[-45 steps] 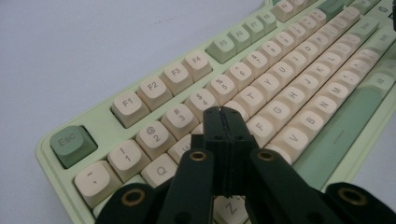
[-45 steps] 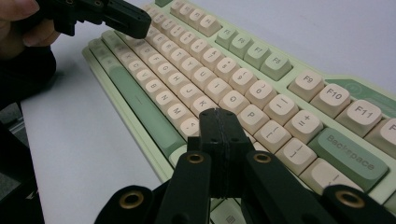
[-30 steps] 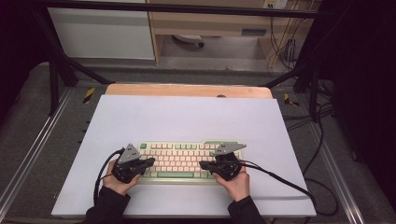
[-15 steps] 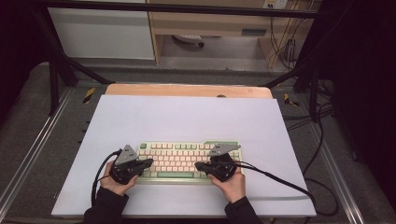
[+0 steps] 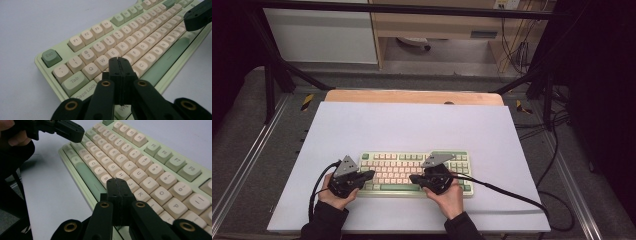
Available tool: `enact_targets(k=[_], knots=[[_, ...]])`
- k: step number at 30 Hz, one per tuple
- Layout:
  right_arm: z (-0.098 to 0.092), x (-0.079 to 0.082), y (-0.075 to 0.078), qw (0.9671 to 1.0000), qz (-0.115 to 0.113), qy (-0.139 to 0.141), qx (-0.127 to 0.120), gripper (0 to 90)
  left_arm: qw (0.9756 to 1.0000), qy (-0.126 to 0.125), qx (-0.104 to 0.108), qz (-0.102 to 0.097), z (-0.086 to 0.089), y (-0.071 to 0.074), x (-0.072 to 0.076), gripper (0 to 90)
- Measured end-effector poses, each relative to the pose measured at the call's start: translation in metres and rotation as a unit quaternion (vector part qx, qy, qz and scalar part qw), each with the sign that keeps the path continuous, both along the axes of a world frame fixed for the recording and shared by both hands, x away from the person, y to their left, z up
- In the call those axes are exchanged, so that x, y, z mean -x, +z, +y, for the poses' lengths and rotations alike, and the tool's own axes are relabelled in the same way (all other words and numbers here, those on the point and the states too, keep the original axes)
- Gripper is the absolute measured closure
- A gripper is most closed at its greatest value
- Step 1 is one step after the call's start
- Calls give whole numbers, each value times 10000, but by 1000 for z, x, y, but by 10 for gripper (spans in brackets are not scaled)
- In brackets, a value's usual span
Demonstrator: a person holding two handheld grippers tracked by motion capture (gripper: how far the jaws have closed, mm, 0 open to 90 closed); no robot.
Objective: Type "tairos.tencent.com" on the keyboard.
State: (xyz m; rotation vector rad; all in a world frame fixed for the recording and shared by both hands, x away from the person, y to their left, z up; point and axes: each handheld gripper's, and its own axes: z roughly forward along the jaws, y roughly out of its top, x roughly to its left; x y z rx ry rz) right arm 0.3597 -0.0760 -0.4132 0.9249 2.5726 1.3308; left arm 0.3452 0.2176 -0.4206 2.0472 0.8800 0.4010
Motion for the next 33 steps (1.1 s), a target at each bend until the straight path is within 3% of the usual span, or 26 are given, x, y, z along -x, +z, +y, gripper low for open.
enact_targets(k=[13,24,33], knots=[[21,-9,-11,9998,73,-18,204,900,10000,2,12,4,1,0,-1,899],[24,-11,-19,9996,73,28,284,900,10000,-2,-5,13,0,-1,-1,899],[21,-8,-13,9997,32,18,232,900,10000,-2,-1,8,0,-1,-1,899]])
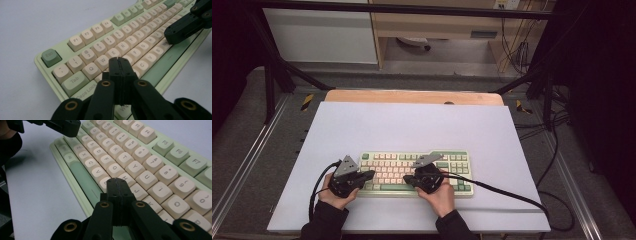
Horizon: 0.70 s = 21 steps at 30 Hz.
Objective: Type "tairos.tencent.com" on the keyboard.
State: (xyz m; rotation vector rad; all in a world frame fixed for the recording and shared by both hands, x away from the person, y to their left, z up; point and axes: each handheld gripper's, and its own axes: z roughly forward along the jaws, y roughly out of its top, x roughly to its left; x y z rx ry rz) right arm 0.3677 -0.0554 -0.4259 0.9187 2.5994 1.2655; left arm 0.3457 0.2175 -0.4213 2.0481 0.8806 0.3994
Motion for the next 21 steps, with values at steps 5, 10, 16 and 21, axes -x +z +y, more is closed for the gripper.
enact_targets(k=[5,10,16,21], knots=[[-7,2,6,10000,-62,-12,49,900,10000,-12,6,-12,0,1,0,899],[-15,2,10,9999,-72,-77,38,900,10000,-17,7,-15,-1,1,0,899],[-30,3,11,9998,-68,-161,-13,900,10000,-41,-7,-21,-3,1,1,899],[-41,2,12,9997,-63,-246,-48,900,10000,-66,14,-35,-7,3,0,899]])
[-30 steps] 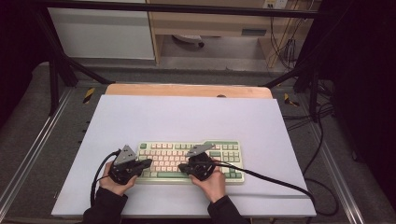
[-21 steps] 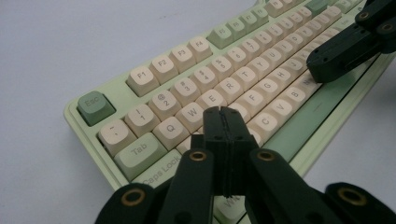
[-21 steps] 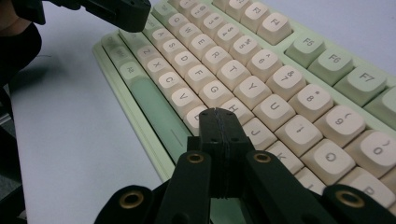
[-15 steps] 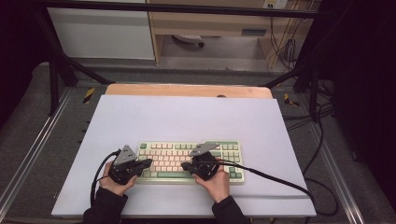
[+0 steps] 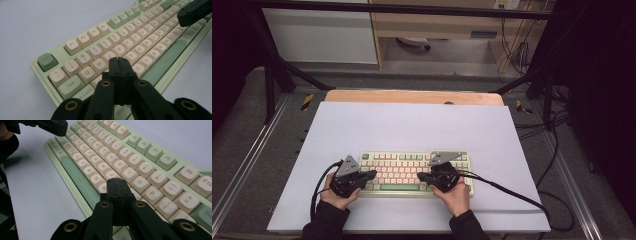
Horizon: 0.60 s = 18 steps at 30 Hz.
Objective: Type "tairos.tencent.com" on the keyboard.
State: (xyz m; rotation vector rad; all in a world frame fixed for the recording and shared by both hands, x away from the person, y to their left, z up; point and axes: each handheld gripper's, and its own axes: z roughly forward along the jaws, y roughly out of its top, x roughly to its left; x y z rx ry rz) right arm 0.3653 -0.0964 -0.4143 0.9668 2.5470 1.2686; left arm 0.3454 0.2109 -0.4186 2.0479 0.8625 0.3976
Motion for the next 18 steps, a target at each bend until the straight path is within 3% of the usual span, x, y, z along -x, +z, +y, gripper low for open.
enact_targets(k=[18], knots=[[-21,6,2,9999,-14,-118,-7,900,9999,-56,-128,15,-17,4,-10,899]])
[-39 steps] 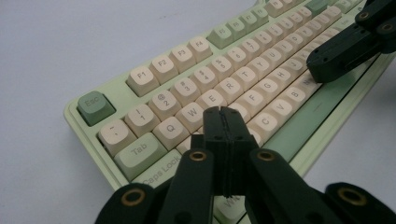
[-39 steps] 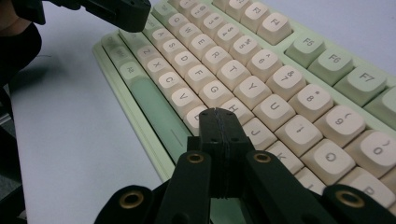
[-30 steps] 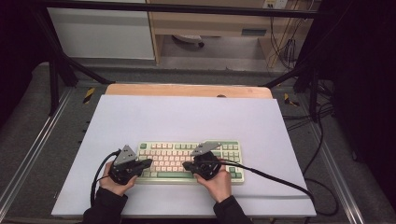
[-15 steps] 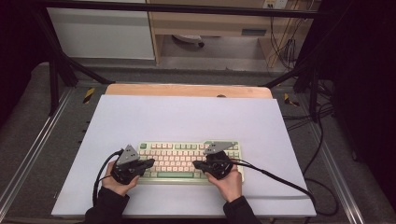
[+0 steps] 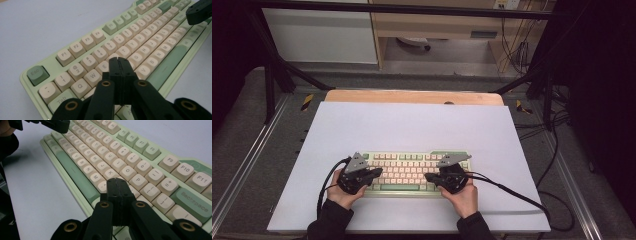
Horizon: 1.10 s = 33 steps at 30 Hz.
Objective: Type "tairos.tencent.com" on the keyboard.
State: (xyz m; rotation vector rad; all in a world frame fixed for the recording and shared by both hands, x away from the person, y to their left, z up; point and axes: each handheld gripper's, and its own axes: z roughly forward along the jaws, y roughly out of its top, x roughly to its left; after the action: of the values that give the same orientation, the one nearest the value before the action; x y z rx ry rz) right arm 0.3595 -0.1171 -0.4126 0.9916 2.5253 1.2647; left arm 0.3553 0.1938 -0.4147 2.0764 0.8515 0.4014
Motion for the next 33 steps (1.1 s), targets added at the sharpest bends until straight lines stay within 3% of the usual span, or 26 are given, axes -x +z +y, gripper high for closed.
enact_targets(k=[13,33], knots=[[-1,2,-2,10000,27,26,34,900,10000,-41,-21,-12,-20,4,-13,899],[-1,2,-3,10000,7,67,45,900,9996,-107,-232,87,-48,-13,-27,899]])
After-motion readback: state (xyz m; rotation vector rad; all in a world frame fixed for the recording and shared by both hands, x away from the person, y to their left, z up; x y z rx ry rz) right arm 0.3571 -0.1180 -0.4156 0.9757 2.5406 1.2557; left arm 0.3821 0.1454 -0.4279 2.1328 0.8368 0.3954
